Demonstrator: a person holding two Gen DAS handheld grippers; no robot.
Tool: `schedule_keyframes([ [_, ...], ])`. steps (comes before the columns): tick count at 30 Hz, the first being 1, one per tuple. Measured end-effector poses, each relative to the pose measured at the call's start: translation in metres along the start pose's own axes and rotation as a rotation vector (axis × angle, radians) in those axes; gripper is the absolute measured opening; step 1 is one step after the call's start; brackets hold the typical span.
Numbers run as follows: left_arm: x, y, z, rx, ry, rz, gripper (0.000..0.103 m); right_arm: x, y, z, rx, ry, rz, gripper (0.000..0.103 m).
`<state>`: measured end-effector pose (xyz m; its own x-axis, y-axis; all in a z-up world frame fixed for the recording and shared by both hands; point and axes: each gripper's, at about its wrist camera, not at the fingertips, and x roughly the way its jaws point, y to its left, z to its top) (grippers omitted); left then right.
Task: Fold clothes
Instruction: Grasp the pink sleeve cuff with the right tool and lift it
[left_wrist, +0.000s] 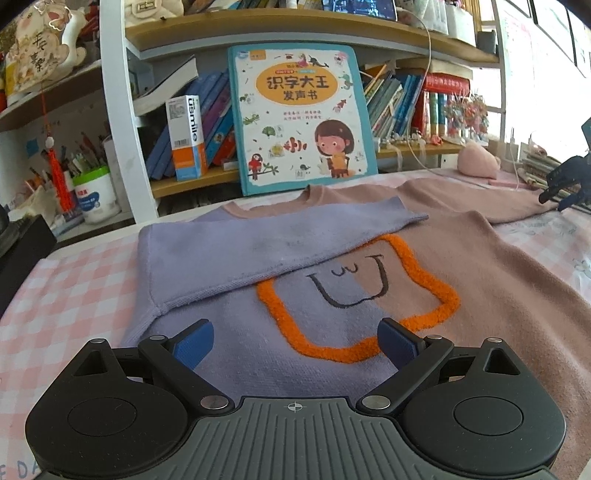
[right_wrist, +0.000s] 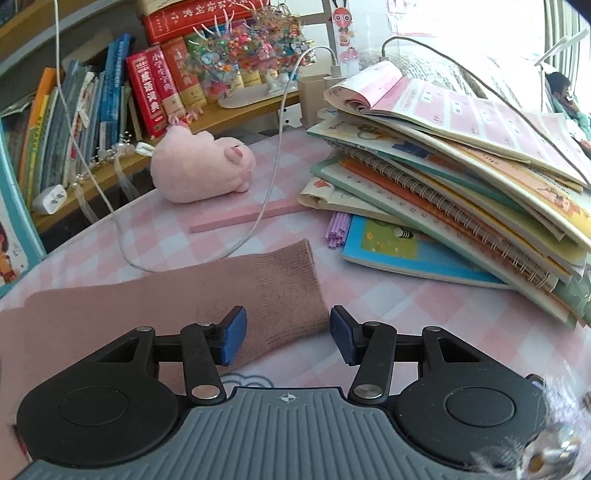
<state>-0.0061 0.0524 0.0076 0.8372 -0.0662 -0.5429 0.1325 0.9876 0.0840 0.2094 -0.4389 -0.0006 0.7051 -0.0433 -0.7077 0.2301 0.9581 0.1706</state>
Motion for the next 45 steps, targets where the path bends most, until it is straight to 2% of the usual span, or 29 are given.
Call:
schedule_keyframes([
  [2, 0.001, 0.000, 0.000, -0.001, 0.005, -0.001, 0.097, 0.002, 0.001, 0.001, -0.011, -0.005, -0.009, 0.049],
  [5, 0.001, 0.000, 0.000, 0.003, 0.010, 0.000, 0.097, 0.003, 0.009, -0.002, -0.085, -0.006, -0.039, 0.041],
  [7, 0.002, -0.001, 0.000, 0.007, 0.015, -0.001, 0.097, 0.002, 0.009, -0.003, -0.106, -0.001, -0.010, 0.023],
  [10, 0.002, -0.002, 0.001, 0.015, 0.018, -0.002, 0.097, 0.000, 0.011, -0.003, -0.113, 0.018, 0.034, 0.011],
  [15, 0.002, -0.003, 0.000, 0.019, 0.014, -0.002, 0.097, -0.007, 0.020, -0.005, -0.099, 0.032, 0.053, 0.009],
  [19, 0.001, -0.004, 0.001, 0.021, 0.012, -0.004, 0.097, -0.030, 0.042, -0.002, -0.084, 0.000, 0.172, 0.009],
  [27, 0.000, -0.007, 0.002, 0.035, 0.004, 0.009, 0.097, -0.094, 0.137, 0.008, -0.179, -0.117, 0.485, 0.009],
  [34, -0.002, -0.011, 0.002, 0.059, -0.005, 0.017, 0.097, -0.140, 0.235, 0.020, -0.350, -0.131, 0.679, 0.009],
  [45, -0.003, -0.011, 0.003, 0.060, -0.007, 0.020, 0.097, -0.161, 0.353, 0.006, -0.492, -0.088, 0.878, 0.009],
])
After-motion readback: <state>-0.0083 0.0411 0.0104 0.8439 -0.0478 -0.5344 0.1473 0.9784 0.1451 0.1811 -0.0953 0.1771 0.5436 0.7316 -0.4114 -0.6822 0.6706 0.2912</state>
